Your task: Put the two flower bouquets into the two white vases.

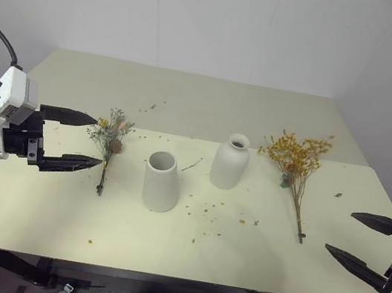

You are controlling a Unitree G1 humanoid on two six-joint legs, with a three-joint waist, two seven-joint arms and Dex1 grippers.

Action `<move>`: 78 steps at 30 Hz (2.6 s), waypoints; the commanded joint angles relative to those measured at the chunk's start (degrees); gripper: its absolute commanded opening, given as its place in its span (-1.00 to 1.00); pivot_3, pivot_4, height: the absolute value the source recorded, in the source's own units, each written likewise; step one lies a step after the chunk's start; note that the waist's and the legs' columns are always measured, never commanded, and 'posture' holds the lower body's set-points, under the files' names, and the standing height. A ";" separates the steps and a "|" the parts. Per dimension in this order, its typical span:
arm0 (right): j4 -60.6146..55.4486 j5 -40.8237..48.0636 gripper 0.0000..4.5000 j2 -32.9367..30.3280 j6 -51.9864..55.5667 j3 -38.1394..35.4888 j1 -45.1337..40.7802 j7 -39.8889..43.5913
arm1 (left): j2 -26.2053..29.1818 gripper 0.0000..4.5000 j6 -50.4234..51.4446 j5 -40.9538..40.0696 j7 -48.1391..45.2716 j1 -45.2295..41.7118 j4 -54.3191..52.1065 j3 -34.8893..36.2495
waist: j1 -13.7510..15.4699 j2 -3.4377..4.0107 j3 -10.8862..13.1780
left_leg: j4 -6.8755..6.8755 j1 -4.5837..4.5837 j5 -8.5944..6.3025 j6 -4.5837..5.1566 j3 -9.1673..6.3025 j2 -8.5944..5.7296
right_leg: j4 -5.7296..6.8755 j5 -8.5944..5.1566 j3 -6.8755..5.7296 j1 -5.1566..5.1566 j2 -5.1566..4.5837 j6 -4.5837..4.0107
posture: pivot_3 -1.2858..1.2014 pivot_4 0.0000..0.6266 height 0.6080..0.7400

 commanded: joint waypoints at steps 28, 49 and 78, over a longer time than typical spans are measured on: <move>3.93 -1.23 0.98 -2.22 -2.45 2.81 -5.54 1.27 | 0.42 1.00 0.14 -0.74 1.65 7.66 -3.64 7.97 | 0.07 0.00 0.00 | 0.00 0.00 0.00 0.00 0.00 0.01 | -0.01 -0.02 0.00 0.00 0.00 -0.04 | 0.03 -0.52 1.00; 2.91 -1.52 0.98 -1.35 -3.22 2.15 -4.15 0.26 | 0.17 1.00 -1.89 0.06 0.85 4.26 -0.87 5.09 | 0.05 0.00 0.00 | 0.00 0.00 0.00 0.00 0.00 0.01 | 0.00 -0.01 -0.01 -0.01 0.00 -0.02 | 0.03 -0.52 1.00; 3.29 -1.60 0.98 -1.87 -3.16 2.10 -4.55 0.28 | -0.38 1.00 -1.97 -0.29 1.33 5.31 -1.57 5.84 | 0.05 0.00 0.00 | 0.00 0.00 0.00 0.00 0.00 0.01 | 0.00 -0.01 -0.01 0.00 0.00 -0.03 | 0.03 -0.52 1.00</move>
